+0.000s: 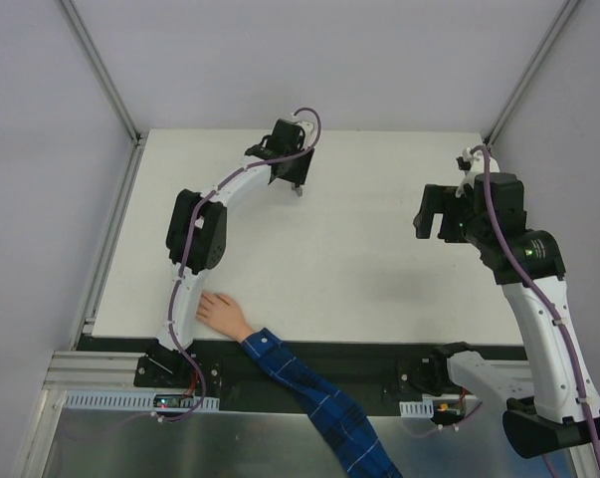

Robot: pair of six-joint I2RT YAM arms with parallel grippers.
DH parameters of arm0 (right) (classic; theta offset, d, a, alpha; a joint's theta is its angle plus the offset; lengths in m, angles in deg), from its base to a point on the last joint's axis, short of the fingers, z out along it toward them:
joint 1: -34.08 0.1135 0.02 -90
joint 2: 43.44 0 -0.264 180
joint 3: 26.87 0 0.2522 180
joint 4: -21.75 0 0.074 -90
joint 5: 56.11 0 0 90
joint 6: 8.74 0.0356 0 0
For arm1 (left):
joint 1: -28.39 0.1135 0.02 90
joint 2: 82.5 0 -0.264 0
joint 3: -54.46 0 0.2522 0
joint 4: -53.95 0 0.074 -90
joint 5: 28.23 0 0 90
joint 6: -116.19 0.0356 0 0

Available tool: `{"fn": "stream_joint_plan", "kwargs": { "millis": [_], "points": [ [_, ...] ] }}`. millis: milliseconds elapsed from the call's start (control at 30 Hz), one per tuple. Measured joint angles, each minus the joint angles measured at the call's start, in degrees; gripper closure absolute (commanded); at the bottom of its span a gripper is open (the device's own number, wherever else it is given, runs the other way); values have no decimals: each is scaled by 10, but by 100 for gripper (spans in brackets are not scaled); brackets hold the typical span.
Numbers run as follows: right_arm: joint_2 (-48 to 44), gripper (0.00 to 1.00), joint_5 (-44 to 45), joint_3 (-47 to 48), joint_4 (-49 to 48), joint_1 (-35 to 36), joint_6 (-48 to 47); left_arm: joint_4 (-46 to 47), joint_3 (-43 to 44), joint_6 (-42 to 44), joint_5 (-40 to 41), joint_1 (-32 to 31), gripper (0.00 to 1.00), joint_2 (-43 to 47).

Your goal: Paint the nails

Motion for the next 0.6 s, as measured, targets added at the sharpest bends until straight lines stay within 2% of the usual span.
{"fn": "stream_joint_plan", "kwargs": {
  "millis": [367, 467, 533, 600],
  "points": [
    [0, 3, -5, -8, -3, 0, -5, 0, 16, 7, 6, 0, 65, -34],
    [0, 3, -5, -10, -3, 0, -6, 0, 19, 7, 6, 0, 74, -40],
    [0, 3, -5, -13, -3, 0, -6, 0, 20, 9, 6, 0, 87, -43],
    [0, 3, -5, -16, -4, 0, -6, 0, 23, 11, 6, 0, 92, -46]
  ]
}}
